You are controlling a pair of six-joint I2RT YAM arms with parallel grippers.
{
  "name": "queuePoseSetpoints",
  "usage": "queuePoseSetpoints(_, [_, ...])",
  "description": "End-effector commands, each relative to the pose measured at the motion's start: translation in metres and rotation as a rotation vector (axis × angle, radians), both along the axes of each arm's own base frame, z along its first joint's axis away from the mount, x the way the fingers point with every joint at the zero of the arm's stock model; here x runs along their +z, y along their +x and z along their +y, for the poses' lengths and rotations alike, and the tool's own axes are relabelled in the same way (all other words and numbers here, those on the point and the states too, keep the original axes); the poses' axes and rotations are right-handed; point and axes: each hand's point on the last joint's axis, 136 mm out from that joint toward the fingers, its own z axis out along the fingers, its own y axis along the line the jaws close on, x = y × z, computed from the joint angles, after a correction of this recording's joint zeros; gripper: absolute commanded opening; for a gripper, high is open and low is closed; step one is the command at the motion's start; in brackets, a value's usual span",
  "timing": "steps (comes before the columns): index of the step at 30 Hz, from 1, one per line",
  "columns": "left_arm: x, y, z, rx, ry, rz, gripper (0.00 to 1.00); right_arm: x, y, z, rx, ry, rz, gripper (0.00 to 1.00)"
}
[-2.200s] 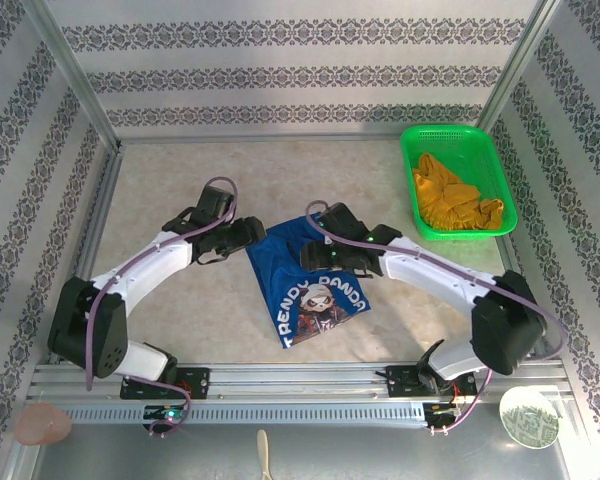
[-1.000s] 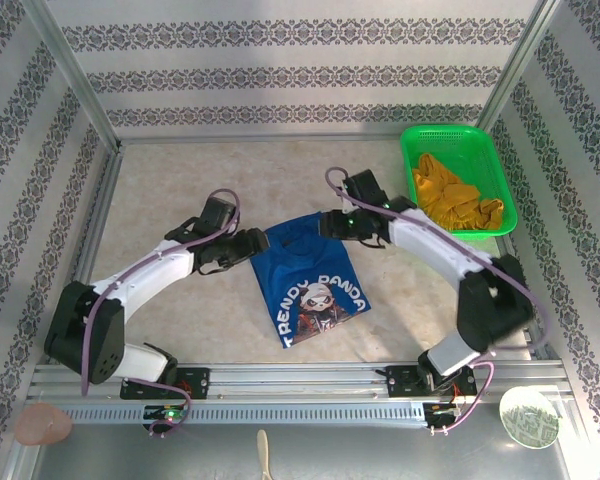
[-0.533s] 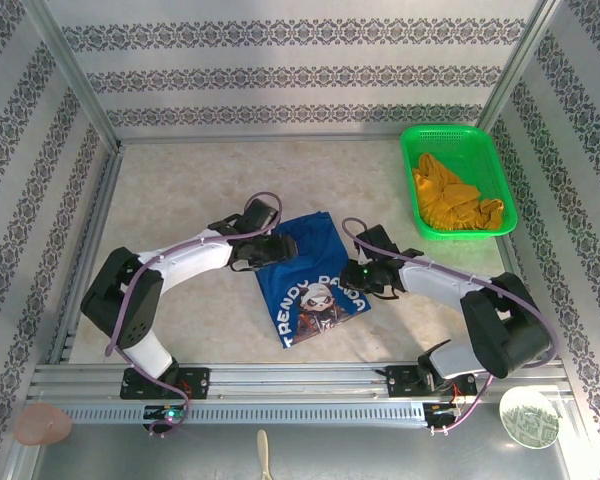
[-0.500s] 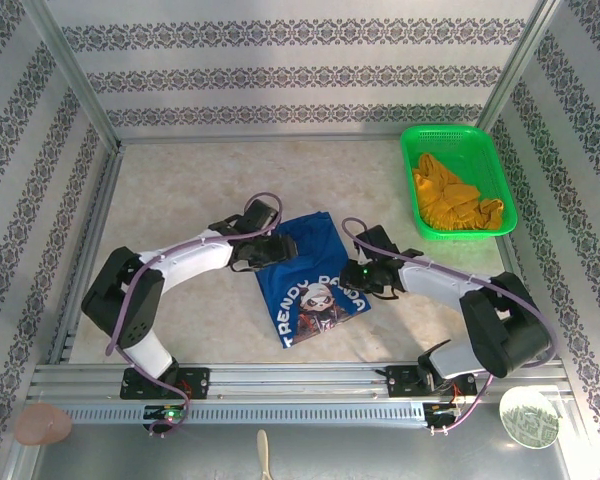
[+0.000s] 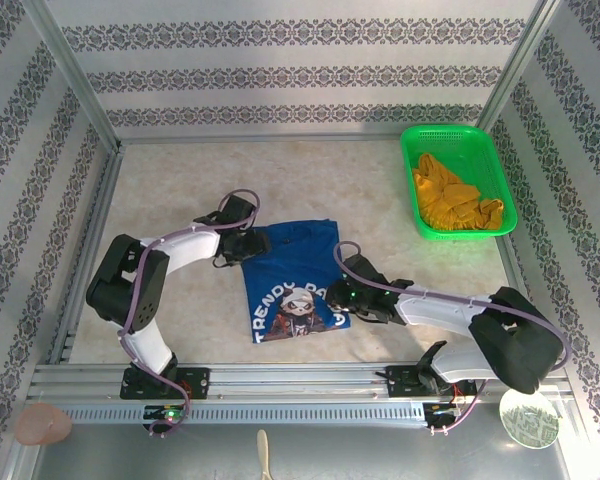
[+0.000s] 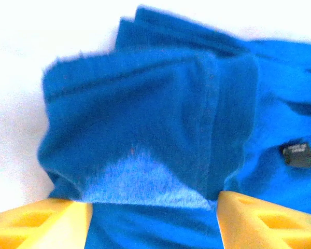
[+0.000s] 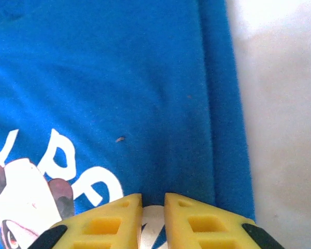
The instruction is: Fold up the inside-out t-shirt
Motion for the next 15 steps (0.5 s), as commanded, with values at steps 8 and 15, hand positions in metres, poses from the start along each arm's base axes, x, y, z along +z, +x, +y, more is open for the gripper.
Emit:
queuePoseSetpoints(8, [0.095, 0.019, -0.007, -0.084, -0.057, -0.122, 0.75, 0.099, 0.080, -0.015, 0.189, -0.167, -0.200, 0.38])
queuePoseSetpoints(15, [0.082, 0.036, -0.021, -0.060, -0.125, -0.093, 0.75, 0.100, 0.138, 0.006, 0.362, -0.349, -0.221, 0.48])
